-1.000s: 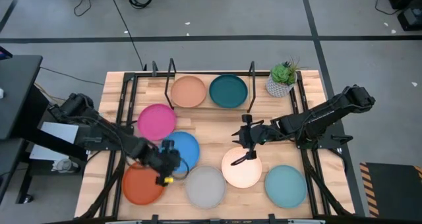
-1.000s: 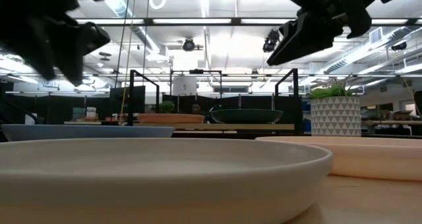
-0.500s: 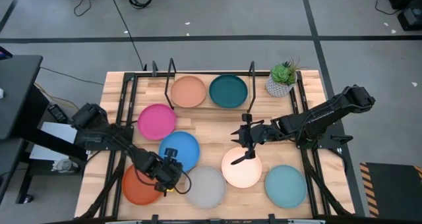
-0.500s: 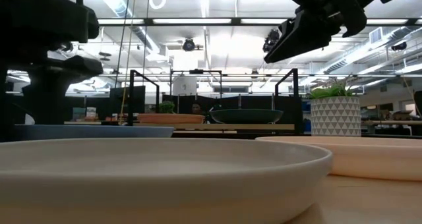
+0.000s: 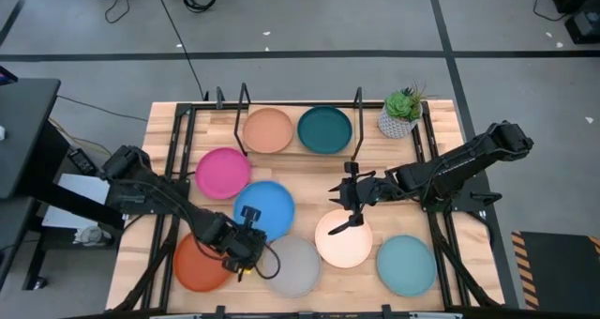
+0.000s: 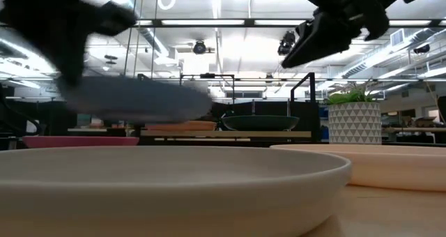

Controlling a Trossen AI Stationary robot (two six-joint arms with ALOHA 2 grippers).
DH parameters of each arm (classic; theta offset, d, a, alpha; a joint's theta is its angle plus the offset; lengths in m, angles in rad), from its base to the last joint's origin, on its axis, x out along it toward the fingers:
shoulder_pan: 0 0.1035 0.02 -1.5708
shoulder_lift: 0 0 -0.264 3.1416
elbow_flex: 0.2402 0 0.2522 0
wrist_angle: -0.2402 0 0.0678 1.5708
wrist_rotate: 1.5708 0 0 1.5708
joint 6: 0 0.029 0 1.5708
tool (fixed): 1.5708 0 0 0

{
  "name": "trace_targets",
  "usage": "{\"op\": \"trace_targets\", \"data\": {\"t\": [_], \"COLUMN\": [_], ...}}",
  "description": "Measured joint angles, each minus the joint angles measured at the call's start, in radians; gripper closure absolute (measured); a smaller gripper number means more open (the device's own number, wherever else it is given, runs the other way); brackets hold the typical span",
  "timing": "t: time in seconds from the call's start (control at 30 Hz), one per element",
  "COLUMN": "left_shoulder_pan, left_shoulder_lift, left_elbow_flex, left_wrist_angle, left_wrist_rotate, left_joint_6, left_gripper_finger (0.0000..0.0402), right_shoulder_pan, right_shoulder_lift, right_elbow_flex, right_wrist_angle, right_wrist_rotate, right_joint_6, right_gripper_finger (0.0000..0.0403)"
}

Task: Place and stack plates onto a shelf
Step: Stack the blue plate on top of the dark blue plate on the shelf

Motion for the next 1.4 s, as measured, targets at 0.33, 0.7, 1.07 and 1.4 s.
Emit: {"op": "trace_targets", "data": {"t": [0.33,0.7,1.07,1.4], "left_shoulder_pan": [0.200,0.617,0.848,0.890], "left_shoulder_lift": [-0.030,-0.014,0.149,0.212], "left_elbow_flex": [0.065,0.064,0.090,0.090], "left_wrist_angle": [0.098,0.368,0.597,0.673], "left_wrist_rotate": [-0.037,0.238,0.338,0.349], "left_joint_6": [0.349,0.788,1.032,1.073], "left_gripper_finger": [0.0391,0.0391,0.0391,0.0327], "right_shoulder_pan": [0.084,0.099,0.099,0.099], "right_shoulder_lift": [-0.181,-0.229,-0.242,-0.254], "right_elbow_flex": [0.000,0.000,0.001,0.000], "right_wrist_angle": [-0.125,-0.194,-0.210,-0.187], "right_wrist_rotate": [0.080,0.078,0.172,0.175], "right_joint_6": [0.075,0.075,0.081,0.108], "right_gripper_finger": [0.0285,0.0285,0.0285,0.0285]}}
